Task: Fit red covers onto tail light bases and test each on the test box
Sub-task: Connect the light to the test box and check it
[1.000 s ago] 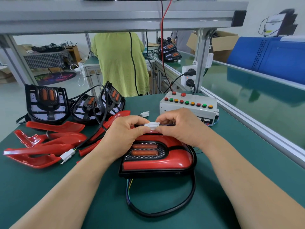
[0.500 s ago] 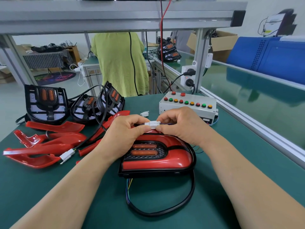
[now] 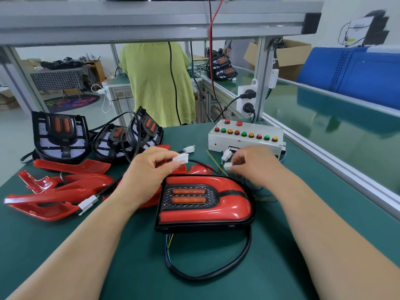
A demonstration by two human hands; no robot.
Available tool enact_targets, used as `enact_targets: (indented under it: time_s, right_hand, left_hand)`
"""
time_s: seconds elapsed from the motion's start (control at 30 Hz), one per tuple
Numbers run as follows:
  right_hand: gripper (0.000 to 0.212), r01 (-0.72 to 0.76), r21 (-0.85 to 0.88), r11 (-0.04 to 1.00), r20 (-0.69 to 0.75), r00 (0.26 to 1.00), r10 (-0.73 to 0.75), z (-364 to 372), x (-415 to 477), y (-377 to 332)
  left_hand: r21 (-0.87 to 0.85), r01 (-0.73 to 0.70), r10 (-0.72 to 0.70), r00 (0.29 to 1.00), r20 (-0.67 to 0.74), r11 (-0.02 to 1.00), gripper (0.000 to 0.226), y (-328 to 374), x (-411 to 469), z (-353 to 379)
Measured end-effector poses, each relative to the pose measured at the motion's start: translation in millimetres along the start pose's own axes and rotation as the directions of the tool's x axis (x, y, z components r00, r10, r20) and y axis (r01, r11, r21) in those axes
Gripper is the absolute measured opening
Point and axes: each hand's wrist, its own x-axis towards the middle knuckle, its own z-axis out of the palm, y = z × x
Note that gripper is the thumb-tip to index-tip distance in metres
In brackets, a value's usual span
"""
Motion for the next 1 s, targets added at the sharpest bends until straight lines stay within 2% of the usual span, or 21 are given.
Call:
enact_targets:
  time_s: [0.03,0.1,0.2,0.3,0.43,0.8,0.9,1.0]
  right_hand:
    - [0.017,-0.021,-0.067,0.998,0.062,0.998,0.026,1,0,1]
    - [0.034,-0.03,-0.12,0.992,0.128,0.991,0.045,4,-1,2]
    - [0.053,0.013,-0.133,0.991,0.083,0.997,-0.002,3,0,-2]
    - [0.05,0.069,-0.161,0.985,0.057,0.997,-0.06,5,1,-5]
    - [0.041,0.06,-0.152,0.987,0.084,0.995,-0.047,7,-1,-5]
    - [0.034,0.056,-0.104,0.993,0.055,0.997,-0.05,7,-5,-9]
    - [0.031,0.067,-0.118,0.991,0.059,0.996,-0.06,10,-5,-10]
    - [0.029,0.06,-0.124,0.99,0.067,0.996,-0.052,10,-5,-11]
  left_hand:
    - [0.034,0.016,-0.017,1.0,0.022,0.999,0.018,-1,-1,-1]
    - [0.083,0.049,-0.051,0.998,0.029,0.995,0.025,-1,-2,-2]
    - [0.155,0.103,-0.097,0.994,-0.042,0.983,0.034,1,-2,-6]
    - [0.251,0.204,-0.194,0.979,-0.062,0.946,0.032,2,-1,-8]
    - [0.305,0.21,-0.239,0.969,0.061,0.929,0.025,1,-3,-8]
    - [-0.005,0.251,-0.244,0.943,0.228,0.968,0.02,16,-12,-10]
    - [-0.095,0.257,-0.223,0.936,0.273,0.962,0.022,18,-15,-7]
    - [-0.171,0.274,-0.225,0.939,0.259,0.946,0.031,17,-16,-3]
